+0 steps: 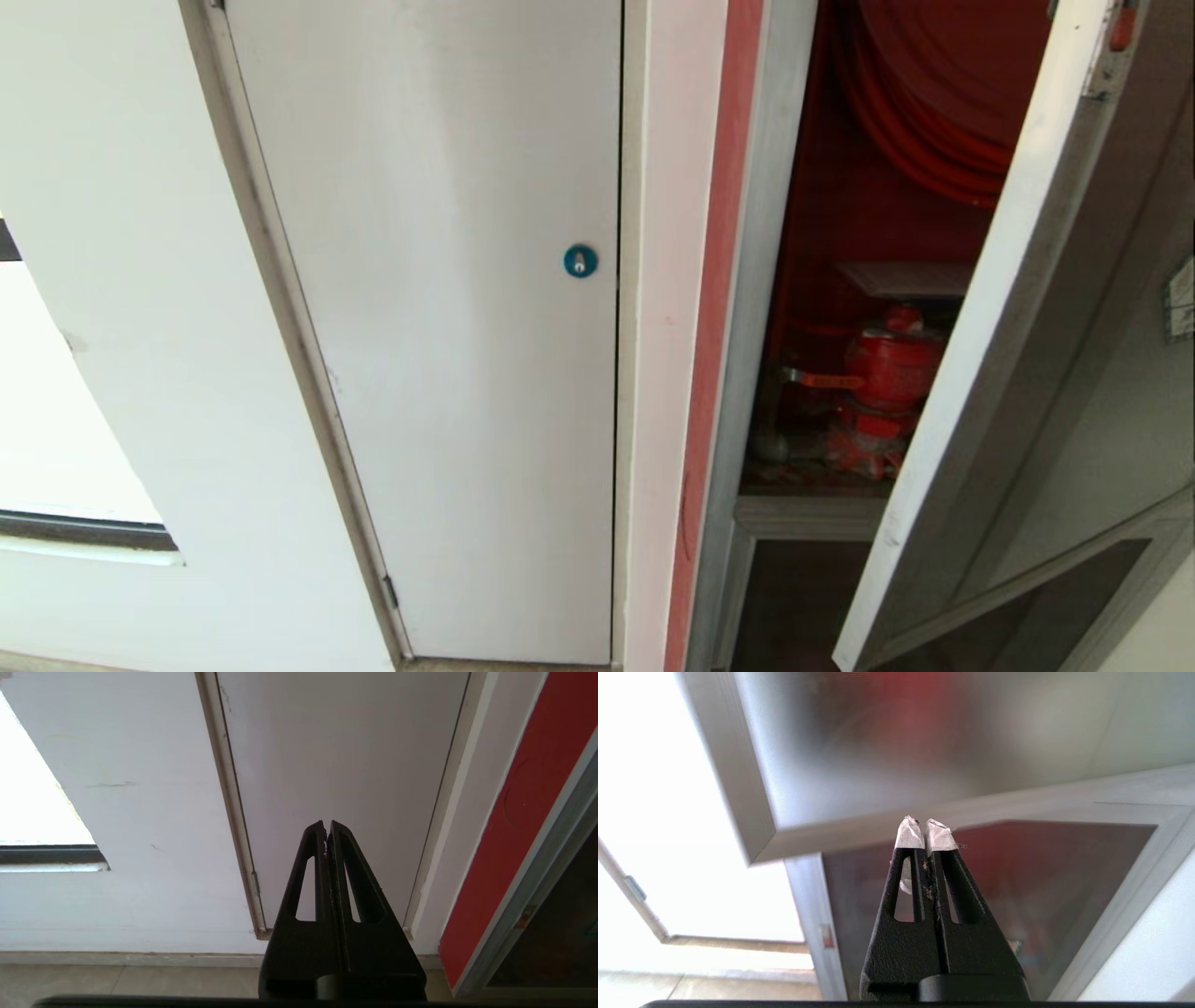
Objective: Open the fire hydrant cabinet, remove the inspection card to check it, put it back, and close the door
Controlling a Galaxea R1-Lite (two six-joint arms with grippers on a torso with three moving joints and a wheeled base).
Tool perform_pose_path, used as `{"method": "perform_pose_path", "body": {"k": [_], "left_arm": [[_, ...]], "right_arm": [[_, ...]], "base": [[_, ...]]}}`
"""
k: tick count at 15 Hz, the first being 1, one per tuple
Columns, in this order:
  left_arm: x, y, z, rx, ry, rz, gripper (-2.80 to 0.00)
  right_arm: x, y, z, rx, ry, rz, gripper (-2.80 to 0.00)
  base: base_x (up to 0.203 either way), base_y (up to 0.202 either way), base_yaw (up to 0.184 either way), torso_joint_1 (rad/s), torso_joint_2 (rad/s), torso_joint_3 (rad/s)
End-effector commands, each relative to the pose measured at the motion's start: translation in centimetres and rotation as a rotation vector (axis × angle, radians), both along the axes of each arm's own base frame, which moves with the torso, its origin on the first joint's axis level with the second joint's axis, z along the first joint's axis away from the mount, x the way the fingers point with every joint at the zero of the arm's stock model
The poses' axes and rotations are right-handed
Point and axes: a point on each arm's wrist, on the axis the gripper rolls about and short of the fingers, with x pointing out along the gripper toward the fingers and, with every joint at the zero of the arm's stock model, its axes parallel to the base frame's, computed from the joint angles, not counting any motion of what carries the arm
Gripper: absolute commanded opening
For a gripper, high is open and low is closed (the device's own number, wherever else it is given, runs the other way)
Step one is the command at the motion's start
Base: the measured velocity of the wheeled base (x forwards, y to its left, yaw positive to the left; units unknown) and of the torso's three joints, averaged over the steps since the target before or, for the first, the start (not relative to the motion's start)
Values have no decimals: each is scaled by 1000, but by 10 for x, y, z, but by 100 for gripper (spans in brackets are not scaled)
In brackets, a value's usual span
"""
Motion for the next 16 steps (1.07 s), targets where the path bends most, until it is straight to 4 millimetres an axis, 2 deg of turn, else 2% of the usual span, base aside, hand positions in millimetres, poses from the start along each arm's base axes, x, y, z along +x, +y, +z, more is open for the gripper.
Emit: {"method": "perform_pose_path", "body": {"k": [1,16], "left_arm": [[0,0,0,0,2,-2,-280],[0,0,0,0,2,-1,-280]], "right_arm": [[0,0,0,0,1,-1,-280],[0,0,0,0,1,-1,-280]], "base": [[-192,0,2,5,7,2],[-195,0,1,2,3,3]]}}
